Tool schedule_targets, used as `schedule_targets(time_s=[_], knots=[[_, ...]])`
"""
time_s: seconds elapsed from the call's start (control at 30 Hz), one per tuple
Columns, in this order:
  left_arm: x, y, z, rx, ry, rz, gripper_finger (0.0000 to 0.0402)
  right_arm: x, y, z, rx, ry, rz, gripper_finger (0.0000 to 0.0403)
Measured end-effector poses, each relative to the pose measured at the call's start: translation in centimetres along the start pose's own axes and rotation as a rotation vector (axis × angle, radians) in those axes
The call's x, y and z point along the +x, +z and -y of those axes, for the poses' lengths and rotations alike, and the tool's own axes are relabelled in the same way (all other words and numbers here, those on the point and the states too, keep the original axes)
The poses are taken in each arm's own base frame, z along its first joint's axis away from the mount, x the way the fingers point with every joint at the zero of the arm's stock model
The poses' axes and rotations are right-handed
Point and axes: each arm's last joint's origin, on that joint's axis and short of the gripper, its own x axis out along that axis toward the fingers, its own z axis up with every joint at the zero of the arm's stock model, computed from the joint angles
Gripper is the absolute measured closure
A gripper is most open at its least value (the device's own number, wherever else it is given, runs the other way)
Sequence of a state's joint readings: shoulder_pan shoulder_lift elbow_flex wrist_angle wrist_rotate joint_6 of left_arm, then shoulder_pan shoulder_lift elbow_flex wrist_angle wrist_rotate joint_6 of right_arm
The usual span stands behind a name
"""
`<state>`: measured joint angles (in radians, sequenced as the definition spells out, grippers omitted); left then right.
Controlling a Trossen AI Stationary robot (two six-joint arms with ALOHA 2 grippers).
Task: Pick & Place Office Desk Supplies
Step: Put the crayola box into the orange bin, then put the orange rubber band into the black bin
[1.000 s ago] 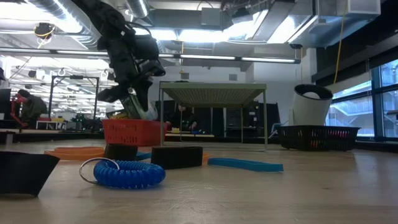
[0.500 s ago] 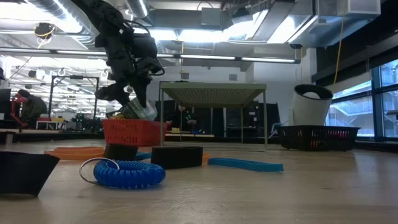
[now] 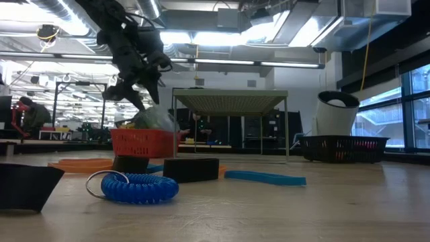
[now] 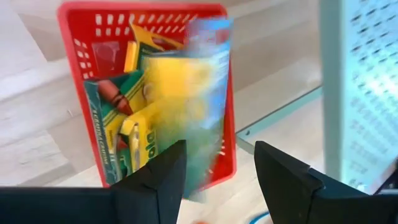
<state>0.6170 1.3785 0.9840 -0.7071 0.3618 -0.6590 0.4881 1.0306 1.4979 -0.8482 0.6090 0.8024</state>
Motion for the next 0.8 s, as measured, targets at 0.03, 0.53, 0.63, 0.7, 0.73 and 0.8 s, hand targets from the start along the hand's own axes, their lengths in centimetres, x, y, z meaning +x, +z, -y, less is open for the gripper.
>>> schedule_targets(time_s=[0.03,0.53,0.63,0.7,0.73,0.8], knots=[[-0.3,0.0,0.0,0.001,-0.005,0.009,0.0217,0.0,0.0,0.0,0.000,0.000,0.000,0.0294],[-4.6,-3.9,4.0,0.264,-0.453,-0.114,0.0217,0.0,-0.1,0.1,-0.017,-0.013,-0.011,0.0294],[-5.2,-6.5,6.4,0.430,-0.536,-0.119,0.0217,0.0,-0.1,0.1,-0.019,-0.015,-0.009,0.0294],[-5.2,-8.2,7.7,0.526,-0.549,-0.111,0.0217,0.0,-0.1,0.1,-0.018,-0.015,-0.009,0.0294],[-5.1,-9.1,8.2,0.562,-0.537,-0.109,0.0217,0.0,-0.1,0.1,-0.017,-0.015,-0.009,0.0294],[-4.8,-10.7,8.8,0.606,-0.481,-0.094,0.0217,0.0,-0.1,0.1,-0.014,-0.015,-0.009,0.0294]])
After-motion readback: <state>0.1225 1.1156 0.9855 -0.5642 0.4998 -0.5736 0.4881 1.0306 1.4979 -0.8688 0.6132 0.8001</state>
